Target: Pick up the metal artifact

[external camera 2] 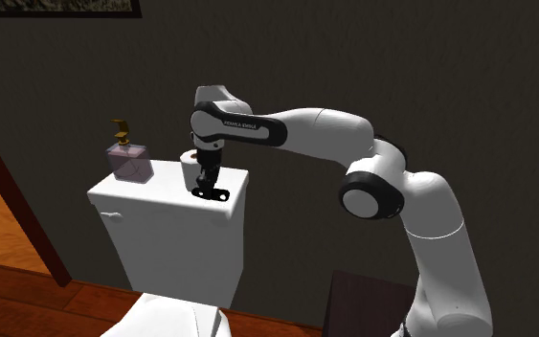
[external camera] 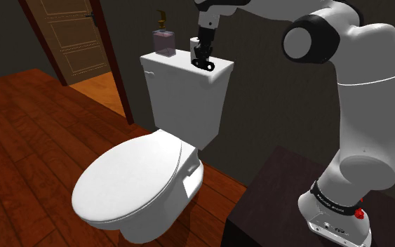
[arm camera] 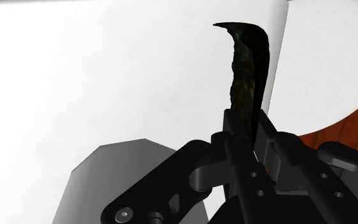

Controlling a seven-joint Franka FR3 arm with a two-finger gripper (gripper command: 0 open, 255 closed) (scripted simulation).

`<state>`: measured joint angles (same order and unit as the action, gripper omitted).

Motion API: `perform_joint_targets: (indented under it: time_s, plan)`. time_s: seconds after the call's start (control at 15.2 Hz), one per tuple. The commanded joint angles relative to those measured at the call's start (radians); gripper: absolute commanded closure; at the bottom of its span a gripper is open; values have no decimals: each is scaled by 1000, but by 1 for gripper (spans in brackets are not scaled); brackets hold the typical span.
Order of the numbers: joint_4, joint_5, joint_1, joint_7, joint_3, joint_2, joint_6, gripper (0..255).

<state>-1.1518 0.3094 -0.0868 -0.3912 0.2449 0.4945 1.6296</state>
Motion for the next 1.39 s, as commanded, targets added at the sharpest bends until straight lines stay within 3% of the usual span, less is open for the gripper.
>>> perform_joint_targets:
  time_s: [0.0, 0.2, 0.59, 0.92, 1.19, 1.32]
  plan:
    - [-1, 0, 0, 0, 0, 1, -1, 255]
    - [4, 0, 0, 1, -1, 4, -2, 255]
    - [136, 6, -17, 20, -3, 35, -101, 255]
    - [287, 16, -41, 41, -8, 85, -199, 255]
    - [486, 33, -75, 68, -19, 167, -311, 255]
    - [499, 34, -77, 70, -21, 174, -318, 255]
